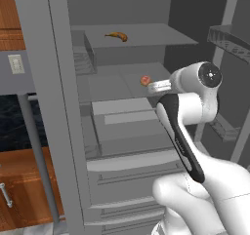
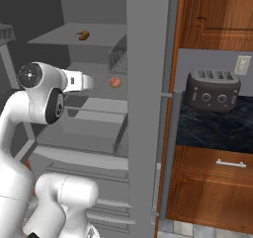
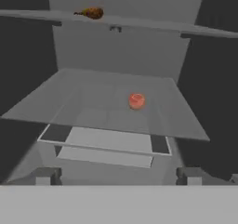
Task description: Pick the banana and peach from the fridge and place them inside the tupperware on the counter.
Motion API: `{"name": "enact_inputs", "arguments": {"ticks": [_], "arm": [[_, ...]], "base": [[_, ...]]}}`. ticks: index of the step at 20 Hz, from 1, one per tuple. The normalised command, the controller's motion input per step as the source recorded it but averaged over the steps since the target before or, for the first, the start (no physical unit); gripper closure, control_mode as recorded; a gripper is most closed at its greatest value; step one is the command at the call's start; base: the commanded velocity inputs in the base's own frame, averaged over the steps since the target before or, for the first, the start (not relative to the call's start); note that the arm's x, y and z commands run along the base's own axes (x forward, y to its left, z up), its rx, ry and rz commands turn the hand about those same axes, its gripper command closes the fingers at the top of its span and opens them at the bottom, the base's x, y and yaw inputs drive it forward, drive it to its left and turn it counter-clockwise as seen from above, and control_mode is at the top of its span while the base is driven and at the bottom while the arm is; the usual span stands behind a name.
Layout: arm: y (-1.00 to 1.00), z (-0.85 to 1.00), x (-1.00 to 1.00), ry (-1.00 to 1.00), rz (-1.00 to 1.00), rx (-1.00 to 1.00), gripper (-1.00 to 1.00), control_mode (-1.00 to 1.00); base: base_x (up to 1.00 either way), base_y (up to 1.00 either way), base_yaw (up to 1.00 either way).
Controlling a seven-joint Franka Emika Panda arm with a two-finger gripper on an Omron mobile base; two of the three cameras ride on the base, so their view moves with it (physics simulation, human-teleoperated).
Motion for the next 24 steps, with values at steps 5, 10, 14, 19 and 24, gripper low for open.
{"name": "enact_inputs", "arguments": {"ticks": [5,10,14,19,24], "arm": [[0.01,0.87,0.00,-0.32,0.01,0.01,-1.00,-1.00],[0.03,0.76,0.01,-0.10,0.00,0.00,-1.00,-1.00],[0.18,0.48,0.14,0.00,0.00,0.00,-1.00,-1.00],[0.23,0.28,0.20,0.08,0.00,0.00,-1.00,-1.00],[0.23,0.05,0.17,0.05,0.00,0.00,-1.00,-1.00]], "base": [[0.00,0.00,0.00],[0.00,0.00,0.00],[0.00,0.00,0.00],[0.00,0.00,0.00],[0.00,0.00,0.00]]}}
